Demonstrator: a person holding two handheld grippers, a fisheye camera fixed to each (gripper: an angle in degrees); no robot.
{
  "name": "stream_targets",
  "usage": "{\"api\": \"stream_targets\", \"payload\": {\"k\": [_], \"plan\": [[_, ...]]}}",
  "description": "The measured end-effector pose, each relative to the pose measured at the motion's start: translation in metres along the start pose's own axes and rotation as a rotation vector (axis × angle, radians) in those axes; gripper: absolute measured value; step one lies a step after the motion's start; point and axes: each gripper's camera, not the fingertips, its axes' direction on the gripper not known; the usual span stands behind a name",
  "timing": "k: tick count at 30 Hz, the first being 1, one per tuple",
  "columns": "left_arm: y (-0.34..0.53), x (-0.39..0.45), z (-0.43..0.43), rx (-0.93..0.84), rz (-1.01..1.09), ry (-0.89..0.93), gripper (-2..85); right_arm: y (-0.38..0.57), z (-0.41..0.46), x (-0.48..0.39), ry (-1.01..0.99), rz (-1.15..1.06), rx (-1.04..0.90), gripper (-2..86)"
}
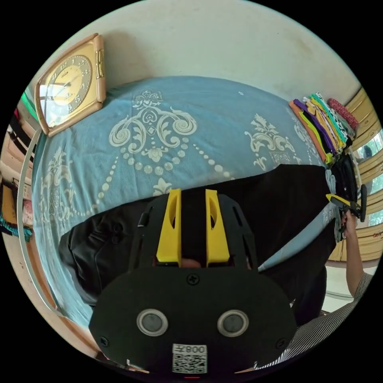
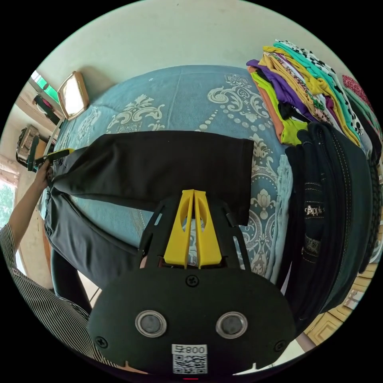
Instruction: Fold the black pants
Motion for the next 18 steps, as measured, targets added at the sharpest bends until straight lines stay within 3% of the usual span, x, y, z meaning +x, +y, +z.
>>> {"api": "stream_targets", "payload": {"k": [3,8,18], "plan": [[-0.013,0.001,0.029,-0.121,0.090,-0.088,9.5,-0.007,0.000,-0.001,0.007,-0.012,-0.012,1.8],[-0.014,0.014,0.042,-0.149,0.192,-0.095,3.4,-0.024,0.002,-0.003,0.012,-0.011,0.000,2.4],[-0.010,-0.002,0.027,0.025,0.087,-0.092,2.6,-0.127,0.010,-0.008,0.070,-0.079,-0.035,3.1]]}}
